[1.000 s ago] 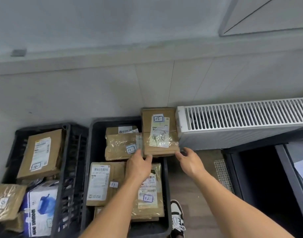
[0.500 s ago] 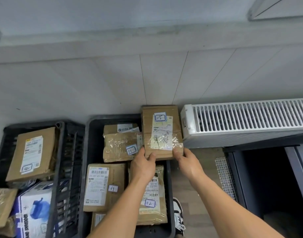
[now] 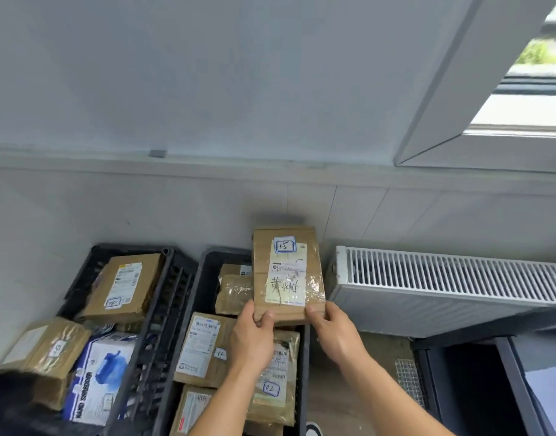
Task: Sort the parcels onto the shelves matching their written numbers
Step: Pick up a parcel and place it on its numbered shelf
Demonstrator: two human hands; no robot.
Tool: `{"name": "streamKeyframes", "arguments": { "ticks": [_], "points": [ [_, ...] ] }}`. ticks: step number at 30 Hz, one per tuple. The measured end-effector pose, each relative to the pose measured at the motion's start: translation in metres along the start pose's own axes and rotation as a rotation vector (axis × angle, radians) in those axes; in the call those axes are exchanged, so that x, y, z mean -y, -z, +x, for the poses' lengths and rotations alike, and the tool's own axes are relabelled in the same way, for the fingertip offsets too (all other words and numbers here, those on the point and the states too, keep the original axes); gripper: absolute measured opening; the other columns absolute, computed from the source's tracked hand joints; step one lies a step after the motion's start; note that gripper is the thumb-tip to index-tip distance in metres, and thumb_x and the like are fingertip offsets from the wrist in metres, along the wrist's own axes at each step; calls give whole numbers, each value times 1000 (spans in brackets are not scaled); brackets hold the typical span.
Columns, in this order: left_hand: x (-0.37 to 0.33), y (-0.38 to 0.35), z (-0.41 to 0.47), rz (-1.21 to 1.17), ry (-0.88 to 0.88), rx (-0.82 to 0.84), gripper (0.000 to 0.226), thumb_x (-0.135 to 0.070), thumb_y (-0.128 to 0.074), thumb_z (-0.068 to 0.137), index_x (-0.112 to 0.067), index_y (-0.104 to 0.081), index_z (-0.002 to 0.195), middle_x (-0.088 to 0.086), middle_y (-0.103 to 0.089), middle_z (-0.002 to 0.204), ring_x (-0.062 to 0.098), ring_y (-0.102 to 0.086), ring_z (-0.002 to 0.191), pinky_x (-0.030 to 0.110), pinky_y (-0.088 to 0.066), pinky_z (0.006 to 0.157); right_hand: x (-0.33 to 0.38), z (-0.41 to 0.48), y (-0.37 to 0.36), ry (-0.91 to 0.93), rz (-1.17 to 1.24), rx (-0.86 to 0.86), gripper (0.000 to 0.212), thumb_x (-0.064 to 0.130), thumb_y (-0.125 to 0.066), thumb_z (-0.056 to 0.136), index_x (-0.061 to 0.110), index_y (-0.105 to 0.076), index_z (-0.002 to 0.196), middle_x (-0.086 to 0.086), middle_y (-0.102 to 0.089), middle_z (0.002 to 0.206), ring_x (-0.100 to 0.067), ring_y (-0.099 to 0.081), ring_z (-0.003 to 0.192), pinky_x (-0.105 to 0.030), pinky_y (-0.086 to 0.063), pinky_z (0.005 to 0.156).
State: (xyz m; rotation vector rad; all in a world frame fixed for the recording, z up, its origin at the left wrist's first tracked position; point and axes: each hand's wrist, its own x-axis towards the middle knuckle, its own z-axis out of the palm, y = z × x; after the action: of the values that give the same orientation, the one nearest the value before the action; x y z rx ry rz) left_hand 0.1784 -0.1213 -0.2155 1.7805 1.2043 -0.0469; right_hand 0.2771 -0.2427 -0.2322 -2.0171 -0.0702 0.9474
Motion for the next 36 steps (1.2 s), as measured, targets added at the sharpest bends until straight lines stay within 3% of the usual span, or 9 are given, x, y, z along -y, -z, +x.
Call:
{"name": "streamKeyframes", "arguments": {
  "ticks": [4, 8, 13, 17, 20, 25, 31, 34, 36],
  "points": [
    [-11, 29, -42, -49, -39, -82, 27, -37, -49, 102, -30, -54, 128, -18, -59, 99, -8, -49, 80, 24, -41, 68, 26, -37, 5, 96, -49, 22, 24, 46, -53, 100, 32, -56, 119, 14, -66, 113, -5, -60, 101, -26, -46, 83],
    [-19, 57, -76, -70, -75, -151, 25, -38, -49, 102, -30, -54, 125, -18, -59, 101, -9, -49, 78, 16, -38, 62, 49, -73, 6, 208, -79, 39, 21, 44, -54, 101, 29, -59, 115, 16, -67, 107, 4, -58, 93, -15, -41, 69],
    [-27, 90, -116, -96, -152, -227, 26, -34, -50, 102, -31, -55, 128, -19, -57, 99, 1, -51, 82, 26, -41, 78, 75, -117, 6, 314, -108, 31, 15, 43, -53, 101, 30, -59, 105, 18, -65, 93, 3, -58, 82, -16, -39, 63],
    [-25, 117, -146, -124, -206, -257, 38, -38, -49, 102, -27, -50, 138, -10, -62, 121, 14, -59, 107, 29, -46, 90, 90, -149, 0, 386, -123, 3, 23, 47, -53, 100, 26, -61, 103, 9, -67, 89, -6, -61, 78, -23, -43, 65],
    [-17, 139, -165, -144, -219, -274, 47, -41, -48, 102, -23, -44, 145, -3, -57, 139, 17, -55, 120, 29, -43, 95, 97, -176, -10, 436, -128, -15, 26, 49, -53, 99, 24, -61, 101, 6, -68, 92, -10, -63, 82, -25, -45, 67],
    [5, 165, -191, -177, -238, -306, 62, -47, -48, 100, -22, -33, 154, 1, -44, 153, 22, -43, 139, 40, -38, 113, 103, -220, -29, 498, -104, -25, 29, 47, -55, 99, 18, -60, 99, 2, -65, 82, -11, -53, 66, -25, -40, 60],
    [21, 181, -228, -194, -275, -333, 60, -49, -48, 99, -21, -38, 151, -1, -49, 149, 22, -47, 136, 39, -39, 112, 104, -256, -37, 537, -120, -37, 23, 45, -57, 99, 22, -60, 101, 1, -68, 89, -12, -58, 72, -28, -45, 66],
    [23, 189, -246, -192, -299, -378, 54, -40, -49, 102, -18, -39, 150, -3, -50, 147, 20, -46, 136, 31, -36, 107, 104, -270, -41, 561, -117, -23, 22, 43, -57, 99, 24, -58, 110, 6, -69, 95, -12, -64, 84, -30, -49, 75],
    [26, 193, -254, -188, -306, -398, 52, -42, -50, 101, -20, -44, 147, -3, -53, 145, 21, -49, 133, 35, -40, 109, 105, -278, -45, 584, -106, -1, 23, 41, -57, 99, 27, -57, 118, 12, -68, 101, -7, -64, 92, -27, -48, 78]
  ]
}}
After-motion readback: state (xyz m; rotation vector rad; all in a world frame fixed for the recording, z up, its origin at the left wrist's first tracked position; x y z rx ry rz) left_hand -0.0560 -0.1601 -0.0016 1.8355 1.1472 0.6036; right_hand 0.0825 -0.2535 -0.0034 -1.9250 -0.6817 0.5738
